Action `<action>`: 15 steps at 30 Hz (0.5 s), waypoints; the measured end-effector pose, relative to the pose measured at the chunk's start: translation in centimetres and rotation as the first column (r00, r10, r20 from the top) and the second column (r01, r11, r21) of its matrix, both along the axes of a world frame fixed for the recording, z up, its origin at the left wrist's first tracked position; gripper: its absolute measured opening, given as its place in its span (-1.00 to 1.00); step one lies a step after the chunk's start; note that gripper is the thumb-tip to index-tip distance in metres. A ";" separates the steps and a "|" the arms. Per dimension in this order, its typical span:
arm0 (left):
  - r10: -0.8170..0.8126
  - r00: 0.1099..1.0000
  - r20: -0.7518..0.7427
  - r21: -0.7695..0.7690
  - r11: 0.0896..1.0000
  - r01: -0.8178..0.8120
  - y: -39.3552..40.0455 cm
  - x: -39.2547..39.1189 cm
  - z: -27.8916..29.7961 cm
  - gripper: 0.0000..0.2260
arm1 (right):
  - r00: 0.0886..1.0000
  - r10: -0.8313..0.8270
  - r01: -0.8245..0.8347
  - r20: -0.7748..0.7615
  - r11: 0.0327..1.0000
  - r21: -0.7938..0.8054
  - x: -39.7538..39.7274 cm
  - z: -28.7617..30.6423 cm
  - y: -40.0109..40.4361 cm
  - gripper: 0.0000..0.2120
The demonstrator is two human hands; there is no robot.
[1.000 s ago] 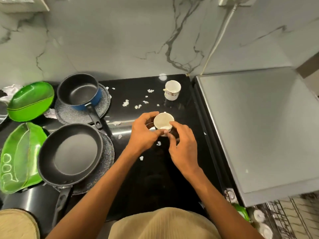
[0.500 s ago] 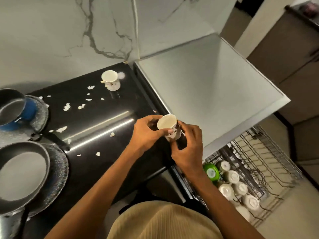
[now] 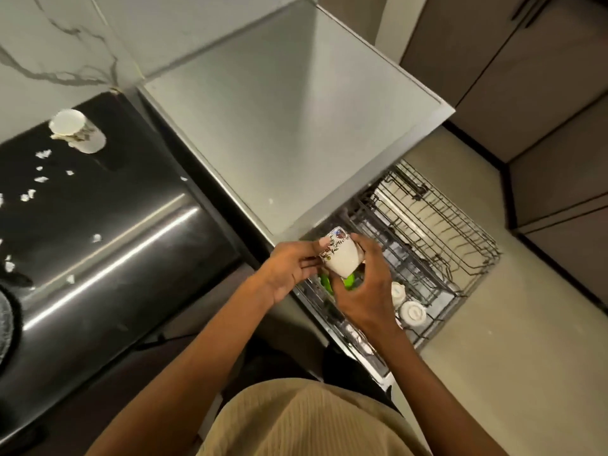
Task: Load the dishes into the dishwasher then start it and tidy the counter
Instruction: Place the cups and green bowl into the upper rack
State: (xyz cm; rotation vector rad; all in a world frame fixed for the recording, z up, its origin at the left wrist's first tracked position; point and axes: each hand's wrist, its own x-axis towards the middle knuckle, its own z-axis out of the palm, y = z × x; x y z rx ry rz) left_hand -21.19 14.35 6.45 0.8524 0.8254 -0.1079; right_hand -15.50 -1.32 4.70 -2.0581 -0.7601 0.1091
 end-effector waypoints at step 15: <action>-0.322 0.797 -0.510 0.602 0.529 0.599 -11.5 4.1 -15.5 -0.51 | 0.966 0.006 -0.127 -0.260 0.883 -0.452 11.6 -12.1 -7.5 -0.23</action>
